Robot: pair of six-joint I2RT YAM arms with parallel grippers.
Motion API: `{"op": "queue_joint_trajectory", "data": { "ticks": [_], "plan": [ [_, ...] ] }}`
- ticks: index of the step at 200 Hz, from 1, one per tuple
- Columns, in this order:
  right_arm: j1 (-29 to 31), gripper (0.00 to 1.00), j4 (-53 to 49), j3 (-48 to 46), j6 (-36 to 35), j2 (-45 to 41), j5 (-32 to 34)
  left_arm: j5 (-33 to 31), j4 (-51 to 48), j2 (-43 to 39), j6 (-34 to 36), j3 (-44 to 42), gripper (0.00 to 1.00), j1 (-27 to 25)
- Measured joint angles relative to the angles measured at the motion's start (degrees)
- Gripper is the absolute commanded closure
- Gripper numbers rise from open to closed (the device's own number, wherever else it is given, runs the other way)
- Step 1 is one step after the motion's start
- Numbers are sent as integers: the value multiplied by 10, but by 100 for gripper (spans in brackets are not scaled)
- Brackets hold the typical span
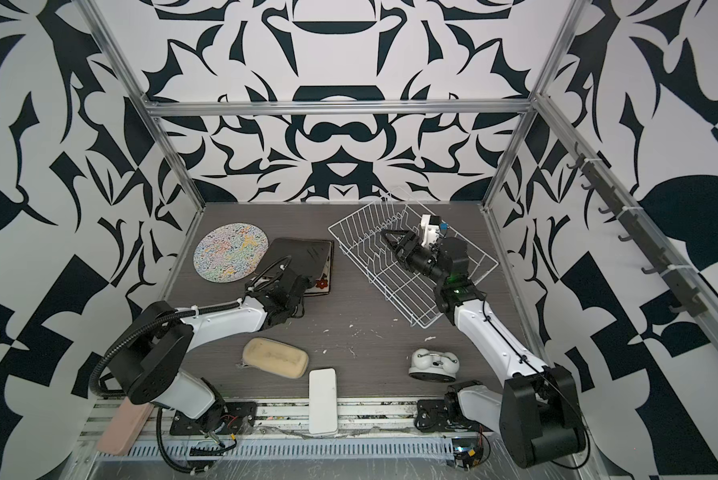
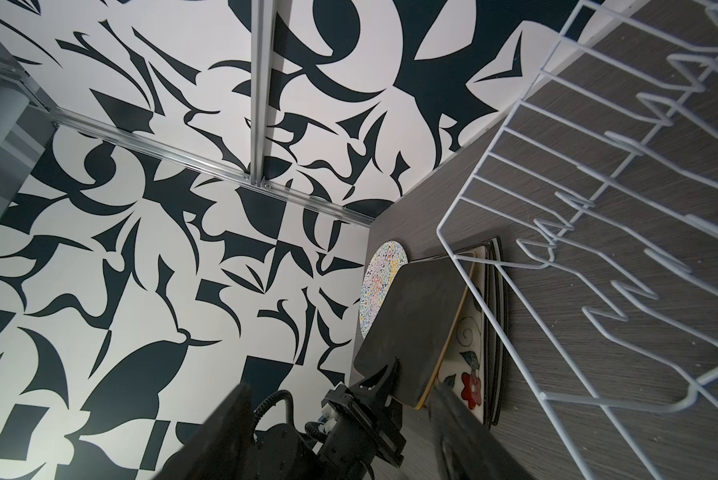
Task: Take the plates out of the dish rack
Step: 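Lower the dark plate flat onto the floral plates with the left gripper, then open the left gripper to release the dark plate on the stack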
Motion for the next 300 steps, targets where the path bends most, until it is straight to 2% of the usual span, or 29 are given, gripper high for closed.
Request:
{"op": "queue_joint_trajectory", "data": {
  "ticks": [61,85,122,193,300],
  "plan": [
    [-4,30,0,0,0,0,0,9,22,13,1,0,100,4],
    [-4,30,0,0,0,0,0,10,27,16,1,0,87,4],
    [-6,30,0,0,0,0,0,9,37,16,2,1,76,4],
    [-11,30,-1,0,0,0,0,10,28,16,-6,19,70,4],
    [-11,30,-5,0,0,-1,0,10,-27,16,-41,27,49,0]
  ]
}}
